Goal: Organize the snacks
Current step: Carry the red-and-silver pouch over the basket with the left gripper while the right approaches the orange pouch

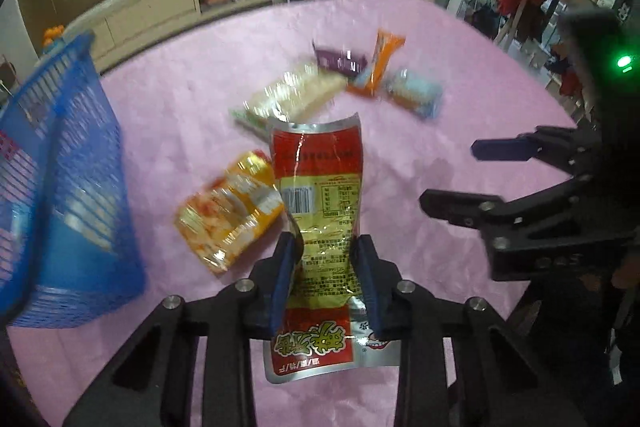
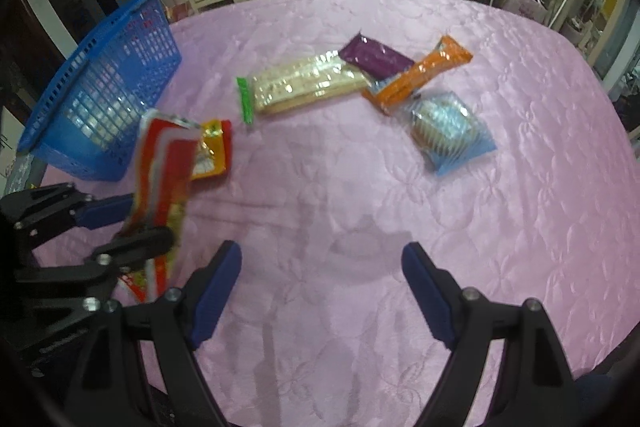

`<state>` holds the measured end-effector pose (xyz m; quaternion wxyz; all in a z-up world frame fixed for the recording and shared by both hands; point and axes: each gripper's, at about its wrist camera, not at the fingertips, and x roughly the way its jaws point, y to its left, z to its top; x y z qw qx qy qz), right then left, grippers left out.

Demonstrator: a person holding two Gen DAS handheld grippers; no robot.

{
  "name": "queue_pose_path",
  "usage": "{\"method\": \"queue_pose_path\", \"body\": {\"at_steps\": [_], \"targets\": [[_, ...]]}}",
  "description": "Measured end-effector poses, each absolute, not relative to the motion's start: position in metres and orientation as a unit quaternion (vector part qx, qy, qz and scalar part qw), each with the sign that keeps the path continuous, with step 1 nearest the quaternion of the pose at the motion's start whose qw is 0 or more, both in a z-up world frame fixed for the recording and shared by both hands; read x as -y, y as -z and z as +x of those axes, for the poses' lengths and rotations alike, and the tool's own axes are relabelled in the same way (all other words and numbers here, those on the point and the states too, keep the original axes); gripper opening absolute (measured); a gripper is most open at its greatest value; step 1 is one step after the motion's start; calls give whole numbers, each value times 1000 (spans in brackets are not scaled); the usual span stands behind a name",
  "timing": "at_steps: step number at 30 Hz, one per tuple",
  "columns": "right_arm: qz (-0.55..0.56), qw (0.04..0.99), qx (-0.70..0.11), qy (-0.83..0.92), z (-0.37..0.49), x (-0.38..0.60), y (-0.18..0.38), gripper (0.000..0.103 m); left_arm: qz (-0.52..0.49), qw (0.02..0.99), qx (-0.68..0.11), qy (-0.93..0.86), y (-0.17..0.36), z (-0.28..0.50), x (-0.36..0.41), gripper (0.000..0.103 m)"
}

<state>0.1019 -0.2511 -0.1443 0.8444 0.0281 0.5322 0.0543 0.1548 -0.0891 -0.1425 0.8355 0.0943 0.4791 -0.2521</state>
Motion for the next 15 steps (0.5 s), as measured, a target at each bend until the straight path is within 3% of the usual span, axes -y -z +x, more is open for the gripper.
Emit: {"method": "queue_pose_path", "body": {"at_steps": [15], "targets": [[-5,850,-517,-99,133,200,128,86,94,911,-362,176,32,142,9,29]]}}
